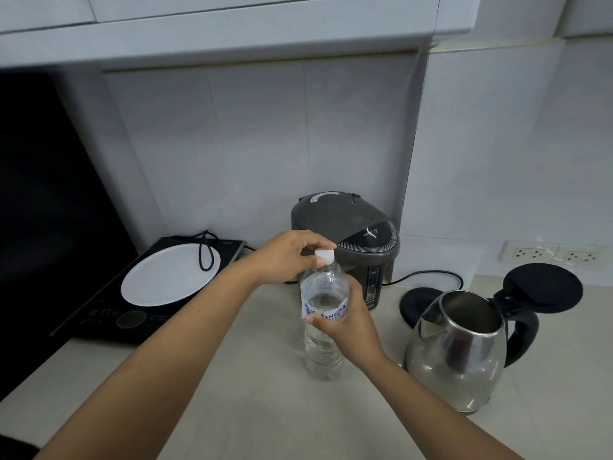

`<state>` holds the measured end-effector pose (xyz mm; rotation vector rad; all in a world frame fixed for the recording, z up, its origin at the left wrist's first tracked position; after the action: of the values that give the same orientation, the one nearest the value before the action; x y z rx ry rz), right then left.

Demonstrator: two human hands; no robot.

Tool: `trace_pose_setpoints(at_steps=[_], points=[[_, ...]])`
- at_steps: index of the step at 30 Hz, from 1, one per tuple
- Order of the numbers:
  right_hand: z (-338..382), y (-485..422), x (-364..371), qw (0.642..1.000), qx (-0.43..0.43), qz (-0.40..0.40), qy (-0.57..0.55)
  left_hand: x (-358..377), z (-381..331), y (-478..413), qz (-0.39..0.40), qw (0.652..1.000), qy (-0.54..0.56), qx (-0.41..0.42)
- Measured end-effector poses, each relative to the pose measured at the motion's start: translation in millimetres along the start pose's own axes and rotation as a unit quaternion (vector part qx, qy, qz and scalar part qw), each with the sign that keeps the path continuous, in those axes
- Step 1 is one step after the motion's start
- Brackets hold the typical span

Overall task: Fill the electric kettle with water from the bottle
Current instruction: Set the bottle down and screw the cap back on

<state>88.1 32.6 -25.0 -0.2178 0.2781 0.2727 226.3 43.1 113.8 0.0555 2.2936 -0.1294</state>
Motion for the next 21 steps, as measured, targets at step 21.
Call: trace_pose_setpoints(at_steps=[21], points=[[-0.1,-0.1,-1.1,1.000,0.006,0.000,0.013,4.9,-5.0,-1.4,-0.002,0.996,-0.081,0.043]])
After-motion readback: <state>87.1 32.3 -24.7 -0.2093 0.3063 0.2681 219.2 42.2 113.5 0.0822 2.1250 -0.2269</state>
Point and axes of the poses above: each hand's wrist, its own y-axis away from the middle knuckle, its own x-axis out of the palm, z = x × y, the point moved 5 cm from there along -y, towards the middle knuckle, and after that the axes turned 2 degrees about y, right-handed, at the moved point
